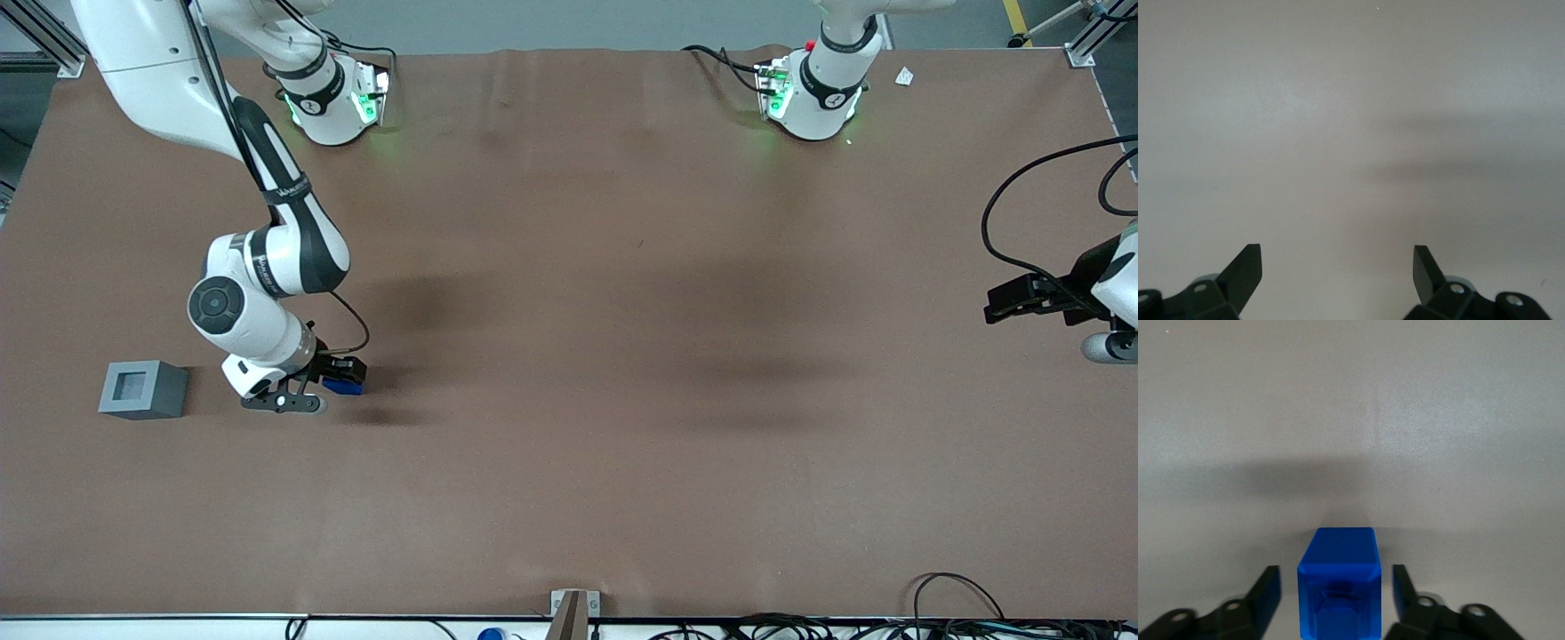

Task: Insert blue part into gray base with right arm
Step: 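Lower the right gripper and close it on the blue block, then carry the blue block over the gray base's opening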

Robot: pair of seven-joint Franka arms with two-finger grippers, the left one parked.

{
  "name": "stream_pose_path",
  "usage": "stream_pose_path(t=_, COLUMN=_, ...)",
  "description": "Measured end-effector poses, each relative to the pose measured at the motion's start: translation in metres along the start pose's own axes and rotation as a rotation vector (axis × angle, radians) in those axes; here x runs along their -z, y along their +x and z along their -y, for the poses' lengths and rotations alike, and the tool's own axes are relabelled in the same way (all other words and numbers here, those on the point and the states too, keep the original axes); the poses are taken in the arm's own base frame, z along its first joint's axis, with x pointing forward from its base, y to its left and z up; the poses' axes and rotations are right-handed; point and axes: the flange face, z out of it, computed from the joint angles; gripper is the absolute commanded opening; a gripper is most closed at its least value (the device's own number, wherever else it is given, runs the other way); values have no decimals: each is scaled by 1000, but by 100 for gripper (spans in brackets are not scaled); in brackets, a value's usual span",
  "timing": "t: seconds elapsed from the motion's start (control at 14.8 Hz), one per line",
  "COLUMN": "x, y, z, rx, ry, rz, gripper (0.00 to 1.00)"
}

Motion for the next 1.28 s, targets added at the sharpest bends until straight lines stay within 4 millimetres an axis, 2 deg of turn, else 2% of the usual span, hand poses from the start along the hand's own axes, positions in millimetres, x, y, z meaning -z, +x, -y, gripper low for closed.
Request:
stream_pose_path(t=0.54, x=1, y=2, z=-5, rx=-16, ry=-4, rz=5, gripper=22)
stream_pose_path(t=0.74, x=19, y=14, z=-20, rx=-44, ry=-15, rz=39, gripper=18)
stream_pose_path(t=0.88, x=47, y=30, z=-42, rx=-75, ry=-20, rz=61, gripper=17)
stream_pose_path(t=1.01, x=77, y=43, z=-73, rx=-97, ry=-16, rz=45, gripper=17)
stream_pose_path(t=1.15, x=100, y=49, z=-111, rx=-92, ry=-13, rz=16, gripper=16)
stream_pose_path(t=1.28, x=114, y=50, z=-154, rx=-77, ry=-13, rz=-5, gripper=16)
